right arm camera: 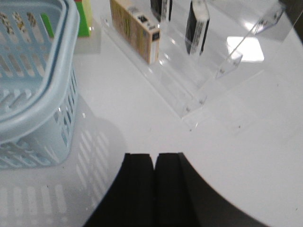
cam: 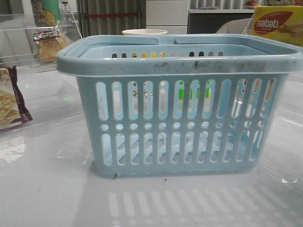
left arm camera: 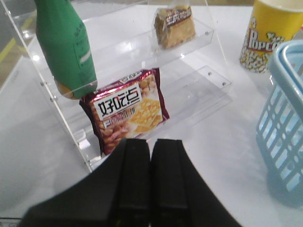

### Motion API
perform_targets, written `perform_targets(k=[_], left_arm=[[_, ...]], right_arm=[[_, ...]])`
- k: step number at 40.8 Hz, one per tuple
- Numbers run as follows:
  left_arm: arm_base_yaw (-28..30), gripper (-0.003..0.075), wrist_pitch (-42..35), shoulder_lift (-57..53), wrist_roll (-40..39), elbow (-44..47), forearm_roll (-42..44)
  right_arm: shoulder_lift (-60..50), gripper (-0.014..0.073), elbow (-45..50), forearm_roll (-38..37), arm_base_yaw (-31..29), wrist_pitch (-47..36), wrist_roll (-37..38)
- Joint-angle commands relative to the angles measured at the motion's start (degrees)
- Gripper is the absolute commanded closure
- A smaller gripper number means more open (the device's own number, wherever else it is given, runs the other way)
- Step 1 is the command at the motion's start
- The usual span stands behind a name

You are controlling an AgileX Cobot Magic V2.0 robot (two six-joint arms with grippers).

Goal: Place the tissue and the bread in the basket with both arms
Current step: 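Reach the right gripper to the small tissue pack on the shelf and grasp it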

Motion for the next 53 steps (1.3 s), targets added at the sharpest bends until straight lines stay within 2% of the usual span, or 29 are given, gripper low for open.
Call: perform_targets(k=[1, 4, 8, 13, 16, 18, 24, 35, 53], left_arm=[[-0.38, 0.0629, -3.05, 2.23, -0.07, -1.25, -0.42], [-0.38, 0.0629, -3.18, 3.41, 0.48, -0.71, -0.07], [-0.38, 0.0581, -3.18, 4.74, 2.67, -0.47, -0.07], [-0.38, 0.0400, -3.26, 5.86, 2.91, -0.27, -0.07], [-0.38, 0.0293, -3.69, 5.95, 2.91, -0.27, -0.07], [-0.38, 0.0258, -3.82, 5.95, 2.91, -0.27, -0.07], [-0.38, 0.0265, -3.96, 5.95, 2.91, -0.27, -0.07], [-0.38, 0.0267, -3.96, 5.95, 2.91, -0.27, -0.07], [-0.38, 0.0267, -3.96, 5.95, 2.91, -0.27, -0.07]], right_arm=[[3.01, 0.0536, -0.31, -0.68, 0.24, -3.36, -0.03], [4.94, 0.0531, -0.18, -0.68, 0.24, -2.97, -0.03], [7.53, 0.0426, -0.18, -0.74, 0.24, -3.10, -0.03], [9.94, 0.0179, -0.18, -0.85, 0.24, -3.60, -0.03], [11.59, 0.0073, -0.18, -0.91, 0.24, -3.98, -0.03], [12.81, 0.0036, -0.18, -0.96, 0.24, -4.62, -0.03], [17.00, 0.0033, -2.41, -1.08, -1.10, -6.60, 0.54], [29.87, 0.0033, -15.97, -1.08, -8.59, -7.36, 0.66], [54.34, 0.0033, -38.21, -3.20, -9.19, -13.46, 0.66]])
